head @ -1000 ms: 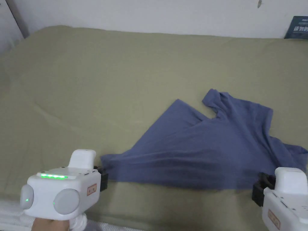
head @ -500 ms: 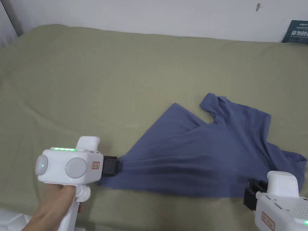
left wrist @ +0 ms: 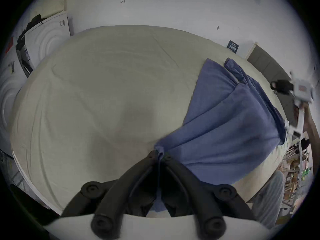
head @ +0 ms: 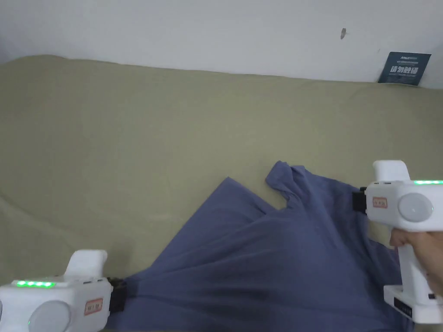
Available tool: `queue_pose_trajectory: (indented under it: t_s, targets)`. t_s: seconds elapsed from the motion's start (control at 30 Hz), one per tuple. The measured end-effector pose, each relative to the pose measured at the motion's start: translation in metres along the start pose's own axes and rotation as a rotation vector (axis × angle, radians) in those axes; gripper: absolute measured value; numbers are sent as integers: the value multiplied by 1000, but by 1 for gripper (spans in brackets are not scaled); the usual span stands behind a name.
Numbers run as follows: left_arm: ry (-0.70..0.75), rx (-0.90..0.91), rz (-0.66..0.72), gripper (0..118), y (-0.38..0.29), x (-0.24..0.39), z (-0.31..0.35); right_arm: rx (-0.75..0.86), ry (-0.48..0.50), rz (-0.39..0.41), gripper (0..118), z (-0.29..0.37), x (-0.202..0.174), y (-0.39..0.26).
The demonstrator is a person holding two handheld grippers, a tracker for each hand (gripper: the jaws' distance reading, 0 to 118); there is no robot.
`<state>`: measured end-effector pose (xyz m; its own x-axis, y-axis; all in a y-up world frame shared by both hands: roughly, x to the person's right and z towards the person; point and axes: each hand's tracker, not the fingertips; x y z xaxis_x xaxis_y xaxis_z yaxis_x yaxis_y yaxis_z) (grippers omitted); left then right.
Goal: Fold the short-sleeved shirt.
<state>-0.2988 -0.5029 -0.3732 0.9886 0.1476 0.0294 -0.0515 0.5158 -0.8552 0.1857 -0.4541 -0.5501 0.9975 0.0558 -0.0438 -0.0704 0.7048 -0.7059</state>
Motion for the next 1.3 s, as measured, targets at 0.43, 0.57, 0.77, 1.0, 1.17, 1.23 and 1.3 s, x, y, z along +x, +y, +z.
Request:
queue_pose_trajectory:
  t_s: [0.43,0.57,0.77,1.0,1.17,1.23,1.3]
  targets:
    - [-15,-13,29,3,-4,-22,-25,-238,-76,162,106,-115,0,30]
    - [-18,-16,36,3,-5,-24,-27,-253,-67,116,93,-122,-1,25]
    - [-9,-23,15,3,-1,-19,-22,-101,1,81,8,-59,-7,17]
    - [-26,120,33,3,25,-9,21,71,-4,67,8,49,19,22]
    - [-31,260,-16,3,64,23,75,198,12,70,8,144,30,37]
    - [-18,314,-37,3,86,32,96,258,6,60,8,183,35,44]
    - [15,368,-65,3,107,46,121,313,-33,94,8,211,42,53]
